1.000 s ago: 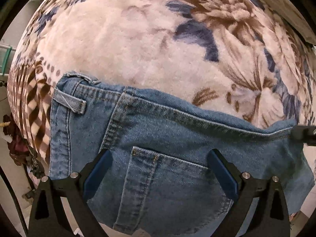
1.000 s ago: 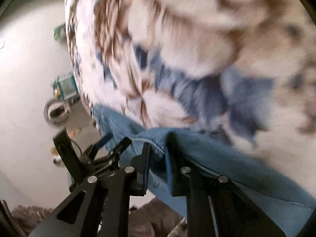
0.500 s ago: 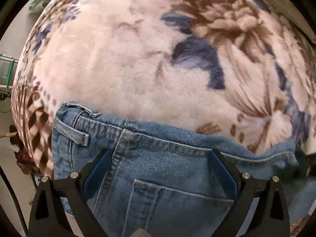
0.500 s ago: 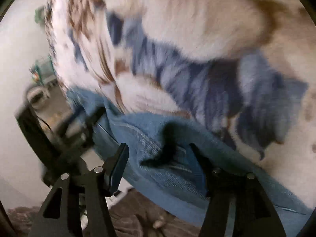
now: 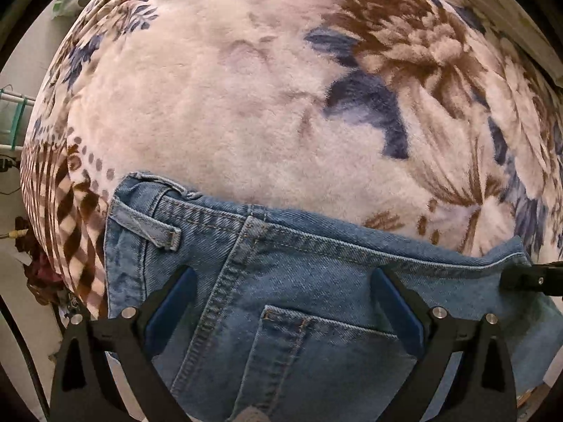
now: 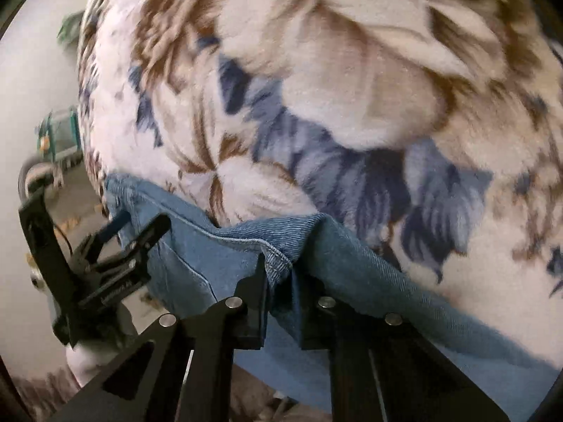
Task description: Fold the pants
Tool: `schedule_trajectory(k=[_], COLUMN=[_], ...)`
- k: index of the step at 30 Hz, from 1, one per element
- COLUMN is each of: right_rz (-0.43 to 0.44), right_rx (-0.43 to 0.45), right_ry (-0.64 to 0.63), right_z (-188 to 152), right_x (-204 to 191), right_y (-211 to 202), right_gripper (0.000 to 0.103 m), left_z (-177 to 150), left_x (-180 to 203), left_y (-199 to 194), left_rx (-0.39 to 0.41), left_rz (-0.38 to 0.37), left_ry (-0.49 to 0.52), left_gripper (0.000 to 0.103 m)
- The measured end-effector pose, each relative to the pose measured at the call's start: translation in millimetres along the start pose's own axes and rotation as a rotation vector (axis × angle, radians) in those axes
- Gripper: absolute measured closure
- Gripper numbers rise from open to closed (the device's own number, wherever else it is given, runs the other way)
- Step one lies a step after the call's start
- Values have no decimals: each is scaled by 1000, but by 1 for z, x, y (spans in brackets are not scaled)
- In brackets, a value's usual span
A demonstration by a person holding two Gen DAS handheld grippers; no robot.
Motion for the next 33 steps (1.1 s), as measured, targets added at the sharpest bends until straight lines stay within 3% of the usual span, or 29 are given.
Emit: schedule_trajectory(k=[2,5,8,10,13,14,15,16,20,23,29,30,32,33], right_rz=[-10,-119,-82,-117,-136,-182,-230,-275,-286,-242,-245,-227,-181,-152], right_rx=[21,105,98,56,-19,-29,-24,-22,72,82,109,120,174,222], right_ry=[32,61,22,-85,-210,-253,-278,-297,-188,-109,-31,-17,38,70], right_z=[1,-1,-7,-16,-30,-33,-34,-35,-26,-22,-20,-22,-36,-46], right_x=[7,22,23,16,5,4,3,3,14,23,47,48,59,66], right_y=[-5,-22,-39,-39,-26,-20,-17,-12,-24,-21,-20,-24,-43,-55], right_gripper=[91,91,85,52,46,46,64,101,101,101,99,94,68,42], left_z=[2,2,3,5,3,-4,-4,-3,-9,-8,-14,-15,-16,-17], left_x=[-2,-2,-2,-2,0,4,7,9,18,27,32,30,37,42], left_y=[-3,-13,-20,-22,-24,-24,-24,-24,-27,-22,-21,-22,-33,-39], left_rx=[7,18,23,27,23,23,21,20,27,28,29,30,52,63], left_rz=[0,-4,-22,-32,-45,-46,-46,-47,-44,-24,-21,-26,-34,-36], left_ry=[-3,-5,-14,-15,-11,-7,2,8,32,41,37,37,49,61], left_gripper=[1,1,1,1,1,1,1,1,1,1,1,1,1,1])
Point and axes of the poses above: each gripper's, at about its wrist camera, not at the fingertips, and y roughly the way its jaws point, x to its right, z to its top, the point moved 5 cm from there along y, roughly the way its jaws point, and after that the axes turned 4 degrees about -z, right-handed, at the moved point
